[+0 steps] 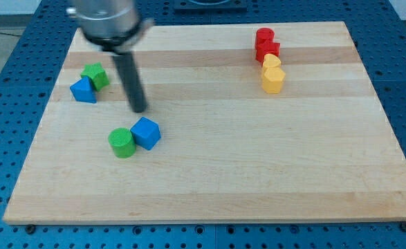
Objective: Move the blue cube to the right of the blue triangle
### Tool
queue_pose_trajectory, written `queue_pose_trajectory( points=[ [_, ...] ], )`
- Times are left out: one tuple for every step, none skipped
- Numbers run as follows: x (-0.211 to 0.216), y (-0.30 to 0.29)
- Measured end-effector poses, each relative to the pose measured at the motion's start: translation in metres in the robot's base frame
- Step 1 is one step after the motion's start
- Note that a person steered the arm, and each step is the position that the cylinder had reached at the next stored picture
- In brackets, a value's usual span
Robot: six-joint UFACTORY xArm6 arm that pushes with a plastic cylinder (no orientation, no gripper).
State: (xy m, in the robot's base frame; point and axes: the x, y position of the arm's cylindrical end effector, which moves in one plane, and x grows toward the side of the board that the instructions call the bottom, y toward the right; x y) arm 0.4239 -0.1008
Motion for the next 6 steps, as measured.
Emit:
queue_pose_trajectory(
  points=[
    [0.035, 0.074],
    [0.084, 0.09],
    [0.085, 0.051],
    [0.079, 0.013],
    [0.069, -0.013],
    [0.052, -0.037]
  ],
)
